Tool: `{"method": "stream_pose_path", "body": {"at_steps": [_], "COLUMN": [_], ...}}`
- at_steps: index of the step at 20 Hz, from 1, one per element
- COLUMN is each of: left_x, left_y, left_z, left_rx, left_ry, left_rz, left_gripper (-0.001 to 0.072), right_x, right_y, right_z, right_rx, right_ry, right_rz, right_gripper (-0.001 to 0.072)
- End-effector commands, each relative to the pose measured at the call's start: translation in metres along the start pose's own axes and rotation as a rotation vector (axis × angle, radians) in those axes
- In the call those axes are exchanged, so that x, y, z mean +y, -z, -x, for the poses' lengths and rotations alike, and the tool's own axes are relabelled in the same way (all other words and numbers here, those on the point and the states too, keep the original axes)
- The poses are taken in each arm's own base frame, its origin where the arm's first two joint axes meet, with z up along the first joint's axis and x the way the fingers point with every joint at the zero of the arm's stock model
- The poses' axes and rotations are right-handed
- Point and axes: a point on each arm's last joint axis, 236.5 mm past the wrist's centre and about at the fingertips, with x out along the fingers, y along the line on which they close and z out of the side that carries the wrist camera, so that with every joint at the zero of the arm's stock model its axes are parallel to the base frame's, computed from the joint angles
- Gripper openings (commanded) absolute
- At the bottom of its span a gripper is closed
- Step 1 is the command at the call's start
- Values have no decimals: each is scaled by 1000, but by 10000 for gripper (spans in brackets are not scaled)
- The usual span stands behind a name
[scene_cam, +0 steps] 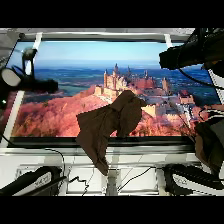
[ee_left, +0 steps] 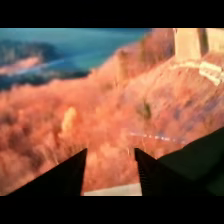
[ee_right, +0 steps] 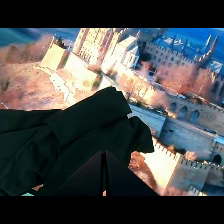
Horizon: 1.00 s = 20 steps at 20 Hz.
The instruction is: Fold the clothes and pants, and hang the long-sleeved shirts on hangers.
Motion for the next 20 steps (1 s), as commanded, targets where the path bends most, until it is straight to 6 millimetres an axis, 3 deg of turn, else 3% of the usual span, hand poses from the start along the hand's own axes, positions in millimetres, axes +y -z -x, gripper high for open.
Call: {"method": "stream_pose_path", "body": {"at_steps": [1,4,5,6,13,16,20], "left_x": [-14,-41,-48,-54,-76,-71,-61], "left_y": [78,121,127,129,140,142,130], "left_z": [-45,-65,-66,-68,-99,-113,-126], "left_rx": [183,277,296,306,362,362,300], "left_ry": [110,238,276,307,453,439,390], "left_rz": [98,89,73,73,148,151,164], "left_gripper": [713,684,619,548,549,549,549], "right_x": [0,0,0,0,0,0,0], "right_y": [0,0,0,0,0,-10,-20], "right_z": [0,0,0,0,0,0,1], "right_rx": [0,0,0,0,0,-41,-86], "right_ry": [-1,-1,-1,-1,-1,0,-1], "right_rz": [0,1,1,1,0,0,1], "right_gripper": [18,18,18,18,18,18,18]}}
